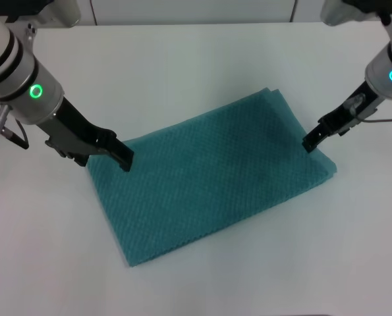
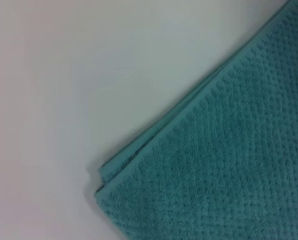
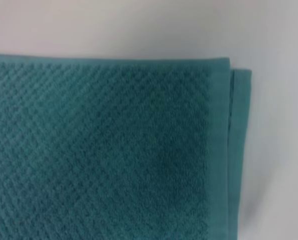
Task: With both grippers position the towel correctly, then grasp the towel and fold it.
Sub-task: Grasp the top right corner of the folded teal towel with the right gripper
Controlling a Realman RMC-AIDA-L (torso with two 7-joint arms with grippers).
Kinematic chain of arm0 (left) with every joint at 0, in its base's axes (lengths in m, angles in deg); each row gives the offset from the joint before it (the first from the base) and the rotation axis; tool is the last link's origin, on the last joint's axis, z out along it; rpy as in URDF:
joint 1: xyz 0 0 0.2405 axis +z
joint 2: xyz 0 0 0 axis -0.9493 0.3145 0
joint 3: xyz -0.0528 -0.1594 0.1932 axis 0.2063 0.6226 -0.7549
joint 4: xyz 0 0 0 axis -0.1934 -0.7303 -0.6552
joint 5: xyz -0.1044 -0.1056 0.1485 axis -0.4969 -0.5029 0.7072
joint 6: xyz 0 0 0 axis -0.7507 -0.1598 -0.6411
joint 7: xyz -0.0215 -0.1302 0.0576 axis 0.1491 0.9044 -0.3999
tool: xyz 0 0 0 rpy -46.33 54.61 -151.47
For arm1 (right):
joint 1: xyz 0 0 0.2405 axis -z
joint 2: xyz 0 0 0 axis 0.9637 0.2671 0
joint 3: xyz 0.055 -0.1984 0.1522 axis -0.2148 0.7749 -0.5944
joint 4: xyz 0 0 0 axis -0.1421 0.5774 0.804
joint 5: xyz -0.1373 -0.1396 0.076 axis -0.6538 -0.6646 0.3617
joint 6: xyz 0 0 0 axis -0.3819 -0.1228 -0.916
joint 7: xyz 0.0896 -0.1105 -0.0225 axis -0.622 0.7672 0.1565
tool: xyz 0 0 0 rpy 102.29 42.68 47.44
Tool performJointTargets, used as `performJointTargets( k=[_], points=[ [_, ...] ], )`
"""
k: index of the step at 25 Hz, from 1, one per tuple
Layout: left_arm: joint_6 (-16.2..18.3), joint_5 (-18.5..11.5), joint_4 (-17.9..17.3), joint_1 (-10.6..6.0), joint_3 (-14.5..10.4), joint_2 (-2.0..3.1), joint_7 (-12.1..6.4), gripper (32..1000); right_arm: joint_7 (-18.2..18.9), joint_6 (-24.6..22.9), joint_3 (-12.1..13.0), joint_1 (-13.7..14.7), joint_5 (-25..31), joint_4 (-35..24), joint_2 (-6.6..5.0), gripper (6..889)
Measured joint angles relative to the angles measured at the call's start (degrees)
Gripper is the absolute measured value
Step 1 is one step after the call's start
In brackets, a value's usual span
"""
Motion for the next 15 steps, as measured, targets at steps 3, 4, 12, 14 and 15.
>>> performJointTargets(
  k=[3, 4, 12, 14, 15],
  points=[
    [0.00, -0.05, 0.00, -0.26, 0.00, 0.00, 0.00, 909, 0.06, -0.50, -0.05, 0.59, 0.01, 0.19, -0.04, 851],
    [0.00, -0.05, 0.00, -0.31, 0.00, 0.00, 0.00, 909, 0.07, -0.91, -0.19, 0.92, 0.01, 0.32, -0.04, 851],
    [0.00, -0.23, 0.00, -0.37, 0.00, 0.00, 0.00, 908, -0.01, -2.91, -0.33, 2.47, 0.12, 1.11, 0.26, 852],
    [0.00, -0.23, 0.00, -0.37, 0.00, 0.00, 0.00, 908, -0.01, -3.31, -0.66, 2.95, 0.23, 1.12, 0.40, 852],
    [0.00, -0.22, 0.00, -0.37, 0.00, 0.00, 0.00, 908, 0.03, -3.38, -0.88, 3.14, 0.41, 1.19, 0.41, 852]
  ],
)
